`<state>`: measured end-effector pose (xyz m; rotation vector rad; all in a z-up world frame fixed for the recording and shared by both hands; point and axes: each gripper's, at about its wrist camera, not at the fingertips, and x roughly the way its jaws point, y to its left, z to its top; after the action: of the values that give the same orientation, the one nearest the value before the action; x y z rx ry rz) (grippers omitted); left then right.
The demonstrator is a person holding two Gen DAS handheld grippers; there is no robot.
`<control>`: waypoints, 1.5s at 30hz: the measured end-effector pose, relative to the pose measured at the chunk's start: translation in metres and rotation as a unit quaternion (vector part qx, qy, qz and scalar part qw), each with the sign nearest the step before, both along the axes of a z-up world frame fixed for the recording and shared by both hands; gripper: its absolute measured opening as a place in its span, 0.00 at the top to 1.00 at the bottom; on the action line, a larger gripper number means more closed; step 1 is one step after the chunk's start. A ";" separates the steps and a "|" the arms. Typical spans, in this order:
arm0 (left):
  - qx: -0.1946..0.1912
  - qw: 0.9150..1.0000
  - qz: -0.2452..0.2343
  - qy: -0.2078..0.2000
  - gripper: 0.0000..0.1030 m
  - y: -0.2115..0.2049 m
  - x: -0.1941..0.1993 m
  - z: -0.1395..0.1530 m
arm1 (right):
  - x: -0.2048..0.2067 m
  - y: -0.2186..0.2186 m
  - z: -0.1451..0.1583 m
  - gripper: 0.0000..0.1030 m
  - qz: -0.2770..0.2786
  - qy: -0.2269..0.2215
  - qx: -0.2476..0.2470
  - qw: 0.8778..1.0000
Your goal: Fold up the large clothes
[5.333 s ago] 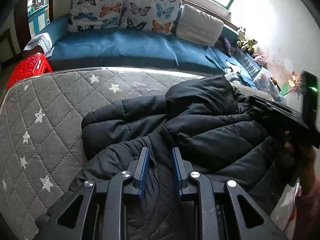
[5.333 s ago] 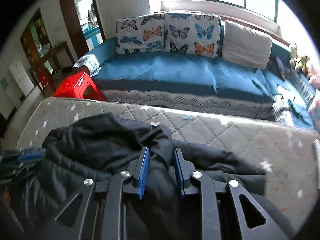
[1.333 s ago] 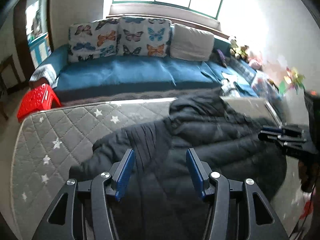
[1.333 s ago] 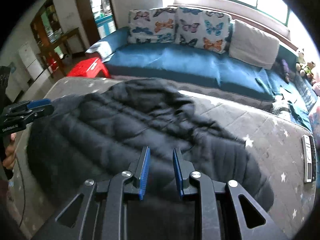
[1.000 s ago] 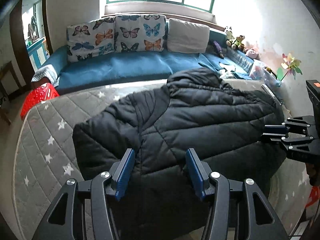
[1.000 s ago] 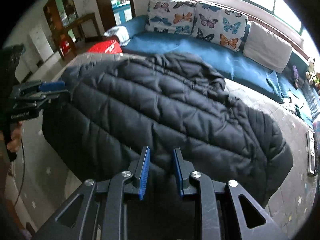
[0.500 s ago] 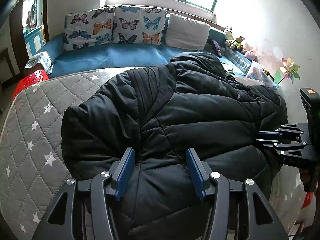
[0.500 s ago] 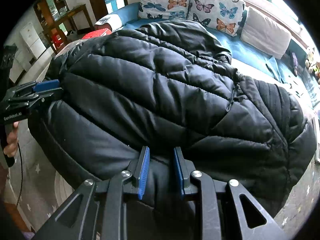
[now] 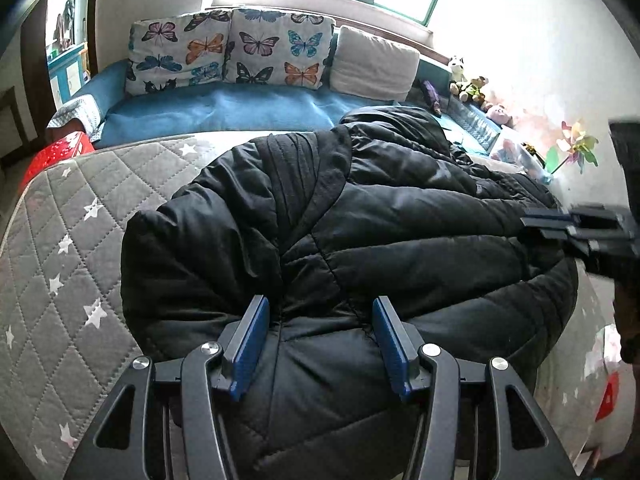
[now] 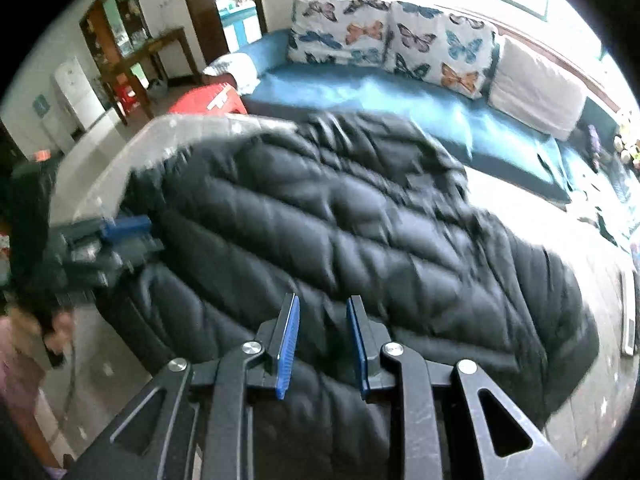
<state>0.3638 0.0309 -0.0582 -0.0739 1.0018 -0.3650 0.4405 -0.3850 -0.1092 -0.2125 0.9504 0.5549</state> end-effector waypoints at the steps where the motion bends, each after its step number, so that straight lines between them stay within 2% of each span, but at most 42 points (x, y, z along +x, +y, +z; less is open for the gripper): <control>1: -0.002 1.000 0.000 0.000 0.44 0.001 -0.001 0.000 | 0.005 0.008 -0.001 0.74 0.002 -0.004 -0.002 1.000; 5: -0.005 1.000 -0.002 0.001 0.44 0.004 -0.001 0.000 | 0.030 0.030 -0.023 0.74 -0.005 0.019 -0.005 1.000; 9: -0.010 1.000 -0.005 0.001 0.44 0.007 0.000 0.000 | 0.040 0.038 -0.055 0.74 -0.011 0.031 -0.034 0.999; 13: -0.014 1.000 -0.006 0.004 0.44 0.010 0.001 -0.001 | 0.040 0.035 -0.038 0.74 -0.003 0.034 -0.037 0.999; 17: -0.022 1.000 -0.007 0.004 0.44 0.013 0.000 -0.001 | 0.046 0.035 -0.002 0.74 -0.012 0.002 0.016 1.000; 20: -0.022 1.000 -0.007 0.006 0.44 0.013 0.000 -0.001 | 0.057 0.046 0.004 0.74 -0.015 0.002 0.042 0.999; 22: -0.023 1.000 -0.008 0.005 0.44 0.013 0.000 -0.001 | 0.070 0.059 -0.010 0.74 -0.019 0.018 0.028 0.999; 25: -0.029 1.000 -0.008 0.004 0.44 0.014 0.000 -0.001 | 0.084 0.071 -0.051 0.74 -0.027 0.059 -0.015 0.998; 27: -0.032 0.999 -0.007 0.006 0.44 0.016 0.001 -0.002 | 0.081 0.070 -0.060 0.74 -0.026 0.050 -0.010 0.998; 30: -0.028 1.000 -0.011 0.006 0.44 0.015 0.002 -0.001 | 0.074 0.059 -0.044 0.74 -0.025 0.050 0.001 0.998; 35: -0.031 0.999 -0.009 0.007 0.44 0.017 0.002 -0.001 | 0.041 0.022 -0.006 0.74 -0.024 0.017 -0.012 0.999; 40: -0.024 1.000 -0.014 0.000 0.44 0.016 0.002 0.002 | 0.029 -0.021 0.002 0.74 -0.052 0.001 -0.048 0.997; 42: -0.022 1.000 -0.013 -0.003 0.44 0.016 0.000 0.009 | 0.028 -0.039 0.004 0.74 -0.069 -0.003 -0.055 0.996; 45: -0.043 0.999 -0.010 -0.015 0.44 0.023 0.000 0.035 | 0.035 -0.068 0.008 0.74 -0.101 -0.004 -0.049 0.994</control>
<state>0.3639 0.0538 -0.0231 -0.1362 0.9579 -0.4265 0.4754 -0.4532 -0.1011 -0.2031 0.9796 0.3227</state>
